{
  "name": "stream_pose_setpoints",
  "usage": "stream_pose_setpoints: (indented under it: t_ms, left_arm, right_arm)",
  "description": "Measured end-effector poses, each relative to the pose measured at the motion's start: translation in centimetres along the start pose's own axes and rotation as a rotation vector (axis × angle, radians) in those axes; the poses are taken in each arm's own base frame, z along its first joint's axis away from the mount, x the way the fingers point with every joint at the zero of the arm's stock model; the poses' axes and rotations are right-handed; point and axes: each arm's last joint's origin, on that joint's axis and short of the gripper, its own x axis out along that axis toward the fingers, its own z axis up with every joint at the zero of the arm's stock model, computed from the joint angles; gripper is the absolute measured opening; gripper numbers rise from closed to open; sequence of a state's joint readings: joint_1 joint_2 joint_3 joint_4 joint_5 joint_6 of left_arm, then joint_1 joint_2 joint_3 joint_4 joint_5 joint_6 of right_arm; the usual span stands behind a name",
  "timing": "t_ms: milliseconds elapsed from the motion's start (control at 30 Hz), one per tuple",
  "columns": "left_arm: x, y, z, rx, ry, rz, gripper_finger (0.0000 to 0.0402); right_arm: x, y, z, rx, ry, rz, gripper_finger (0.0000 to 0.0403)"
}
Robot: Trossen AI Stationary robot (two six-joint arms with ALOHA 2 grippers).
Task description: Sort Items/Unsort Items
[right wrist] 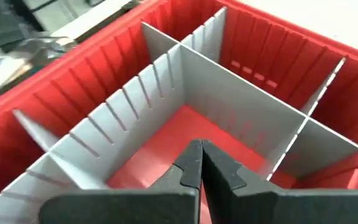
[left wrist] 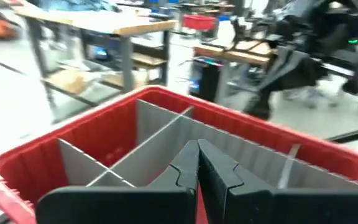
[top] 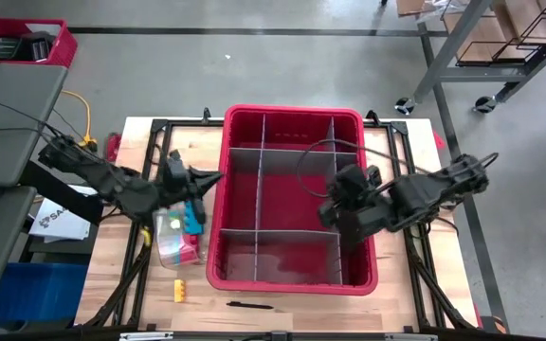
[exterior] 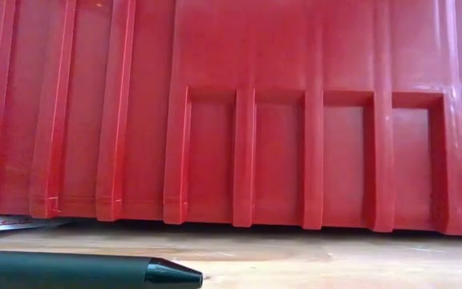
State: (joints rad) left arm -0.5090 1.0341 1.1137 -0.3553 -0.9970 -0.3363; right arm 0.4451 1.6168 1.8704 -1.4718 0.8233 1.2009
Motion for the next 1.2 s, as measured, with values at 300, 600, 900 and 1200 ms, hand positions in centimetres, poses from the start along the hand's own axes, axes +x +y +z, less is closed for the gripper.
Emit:
stream_pose_setpoints:
  t_ms: [300,600,900,1200]
  left_arm:
    - [-1.8,0.2,-0.1,-0.083,0.114,-0.270,0.0028]
    - [-2.0,-1.2,-1.5,-0.104,0.266,-0.403,0.0140]
    - [-4.0,1.4,-0.7,-0.145,0.632,-0.367,0.0208]
    - [-3.7,0.6,-4.1,-0.115,1.049,-0.225,0.0119]
  right_arm:
    - [-0.7,0.1,0.3,-0.118,0.111,0.151,0.0007]
    - [-0.9,1.3,0.1,-0.155,0.196,0.292,0.0108]
    - [-1.3,1.0,-1.4,-0.097,0.489,0.320,0.0176]
    - [-3.8,3.0,-4.7,-0.139,0.575,0.403,0.0166]
